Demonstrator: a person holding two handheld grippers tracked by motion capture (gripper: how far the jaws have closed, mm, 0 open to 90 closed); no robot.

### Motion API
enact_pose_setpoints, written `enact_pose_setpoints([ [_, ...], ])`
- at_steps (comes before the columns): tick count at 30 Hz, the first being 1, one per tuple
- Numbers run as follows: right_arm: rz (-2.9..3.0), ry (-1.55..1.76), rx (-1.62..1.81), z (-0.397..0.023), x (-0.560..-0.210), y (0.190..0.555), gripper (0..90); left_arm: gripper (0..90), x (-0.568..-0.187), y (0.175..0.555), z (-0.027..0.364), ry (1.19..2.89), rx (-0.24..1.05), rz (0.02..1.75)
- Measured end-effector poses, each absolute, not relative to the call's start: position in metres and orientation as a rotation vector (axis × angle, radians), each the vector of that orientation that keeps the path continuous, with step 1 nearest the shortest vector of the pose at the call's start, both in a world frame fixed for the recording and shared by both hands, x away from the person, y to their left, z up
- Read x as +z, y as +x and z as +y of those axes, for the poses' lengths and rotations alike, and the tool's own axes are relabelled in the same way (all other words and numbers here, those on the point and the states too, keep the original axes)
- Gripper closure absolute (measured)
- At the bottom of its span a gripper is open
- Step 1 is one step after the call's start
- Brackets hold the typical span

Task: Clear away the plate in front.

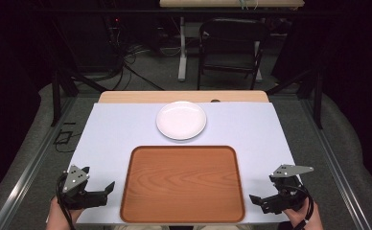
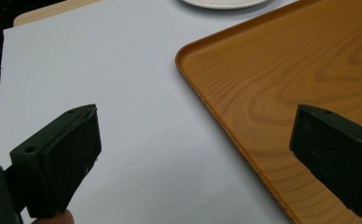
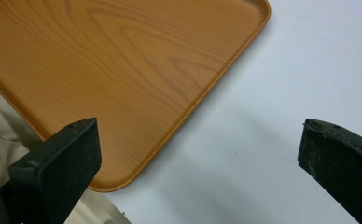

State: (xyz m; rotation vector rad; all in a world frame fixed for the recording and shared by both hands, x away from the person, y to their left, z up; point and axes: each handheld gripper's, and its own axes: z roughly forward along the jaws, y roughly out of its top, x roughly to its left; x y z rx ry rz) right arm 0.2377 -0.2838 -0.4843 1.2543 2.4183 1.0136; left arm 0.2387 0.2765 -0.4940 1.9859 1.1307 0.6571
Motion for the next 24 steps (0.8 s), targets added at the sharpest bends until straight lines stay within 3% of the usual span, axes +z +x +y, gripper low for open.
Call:
enact_pose_setpoints([
  [24, 2.436, 1.244, 0.994, -0.281, -0.485, 0.239, 0.0, 0.6, -0.489, 0.237, 0.266, 1.946, 0.619, 1.090],
])
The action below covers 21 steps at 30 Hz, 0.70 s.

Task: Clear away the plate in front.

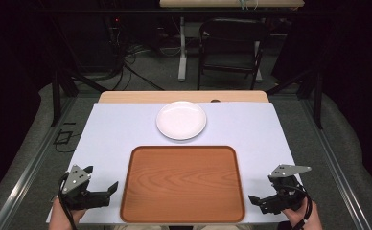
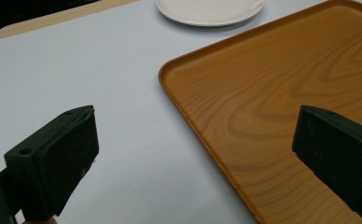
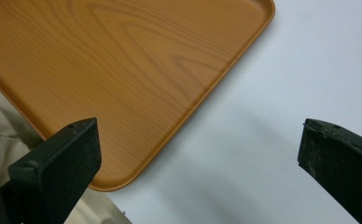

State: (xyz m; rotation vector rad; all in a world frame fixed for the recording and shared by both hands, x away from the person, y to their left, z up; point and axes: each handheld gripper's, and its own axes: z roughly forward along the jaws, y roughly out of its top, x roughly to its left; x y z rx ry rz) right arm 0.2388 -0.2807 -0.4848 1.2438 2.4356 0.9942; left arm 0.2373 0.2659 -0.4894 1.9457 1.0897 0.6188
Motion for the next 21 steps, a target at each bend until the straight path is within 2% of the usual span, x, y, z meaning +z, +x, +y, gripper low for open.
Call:
enact_pose_setpoints([
  [10, 2.437, 1.244, 0.993, -0.280, -0.485, 0.239, 0.0, 0.5, -0.485, 0.241, 0.250, 1.900, 0.651, 1.049],
  [21, 2.441, 1.241, 0.990, -0.280, -0.485, 0.239, 0.0, 0.6, -0.487, 0.254, 0.226, 1.911, 0.626, 1.025],
])
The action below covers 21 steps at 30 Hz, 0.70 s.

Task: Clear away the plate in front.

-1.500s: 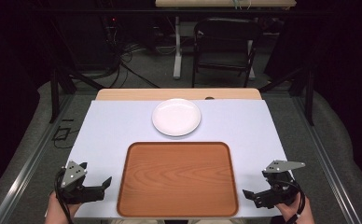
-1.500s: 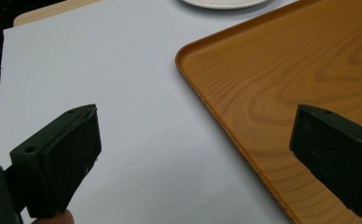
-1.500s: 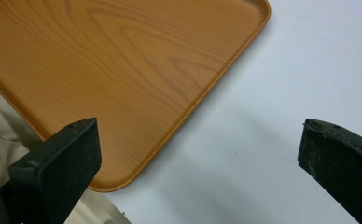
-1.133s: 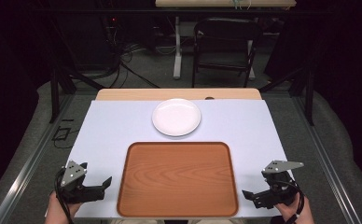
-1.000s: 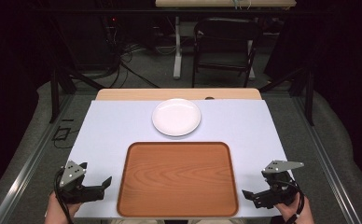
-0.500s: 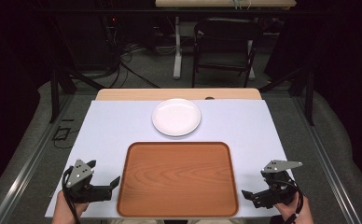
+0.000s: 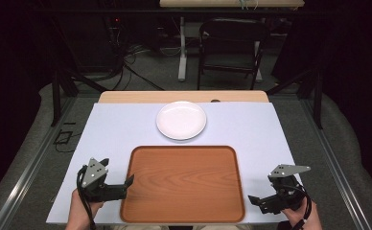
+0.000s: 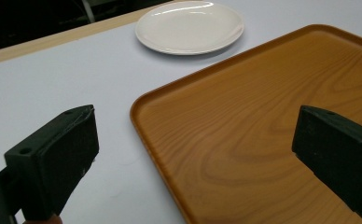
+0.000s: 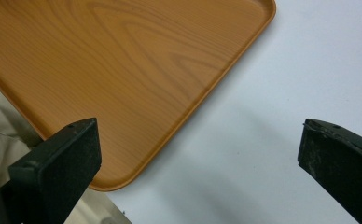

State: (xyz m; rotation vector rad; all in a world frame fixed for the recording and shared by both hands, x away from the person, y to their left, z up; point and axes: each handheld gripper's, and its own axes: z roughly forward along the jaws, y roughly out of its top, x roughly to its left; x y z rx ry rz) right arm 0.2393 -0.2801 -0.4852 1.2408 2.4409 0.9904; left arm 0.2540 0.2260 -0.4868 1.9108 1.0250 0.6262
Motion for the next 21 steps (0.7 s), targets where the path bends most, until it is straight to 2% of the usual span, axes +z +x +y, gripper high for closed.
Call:
enact_pose_setpoints([
  [21, 2.439, 1.238, 0.990, -0.280, -0.485, 0.239, 0.0, 1.7, -0.487, 0.284, 0.181, 1.944, 0.476, 0.971],
])
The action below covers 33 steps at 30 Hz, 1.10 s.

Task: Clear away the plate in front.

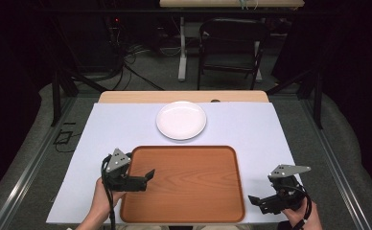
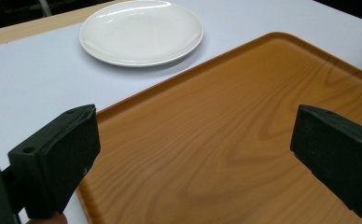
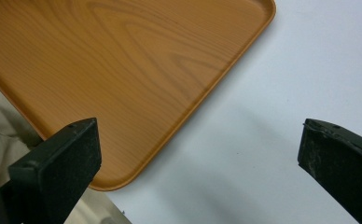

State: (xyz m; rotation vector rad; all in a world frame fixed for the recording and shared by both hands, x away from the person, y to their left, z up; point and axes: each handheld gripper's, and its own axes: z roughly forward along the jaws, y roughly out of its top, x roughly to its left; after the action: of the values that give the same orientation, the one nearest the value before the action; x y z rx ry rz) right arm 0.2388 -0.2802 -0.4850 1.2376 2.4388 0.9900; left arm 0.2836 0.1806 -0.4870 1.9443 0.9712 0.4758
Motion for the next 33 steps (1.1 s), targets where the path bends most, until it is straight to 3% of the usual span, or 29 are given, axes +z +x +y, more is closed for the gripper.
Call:
enact_pose_setpoints([
  [10, 2.439, 1.228, 0.986, -0.279, -0.485, 0.238, 0.0, 1.3, -0.492, 0.298, 0.168, 1.939, 0.372, 1.033],
  [18, 2.440, 1.223, 0.987, -0.279, -0.485, 0.238, 0.0, 4.2, -0.485, 0.313, 0.163, 1.849, 0.354, 1.098],
  [24, 2.441, 1.219, 0.987, -0.279, -0.485, 0.239, 0.0, 1.2, -0.485, 0.323, 0.159, 1.803, 0.353, 1.146],
  [33, 2.443, 1.221, 0.986, -0.279, -0.485, 0.239, 0.0, 0.3, -0.484, 0.346, 0.146, 1.696, 0.237, 1.243],
])
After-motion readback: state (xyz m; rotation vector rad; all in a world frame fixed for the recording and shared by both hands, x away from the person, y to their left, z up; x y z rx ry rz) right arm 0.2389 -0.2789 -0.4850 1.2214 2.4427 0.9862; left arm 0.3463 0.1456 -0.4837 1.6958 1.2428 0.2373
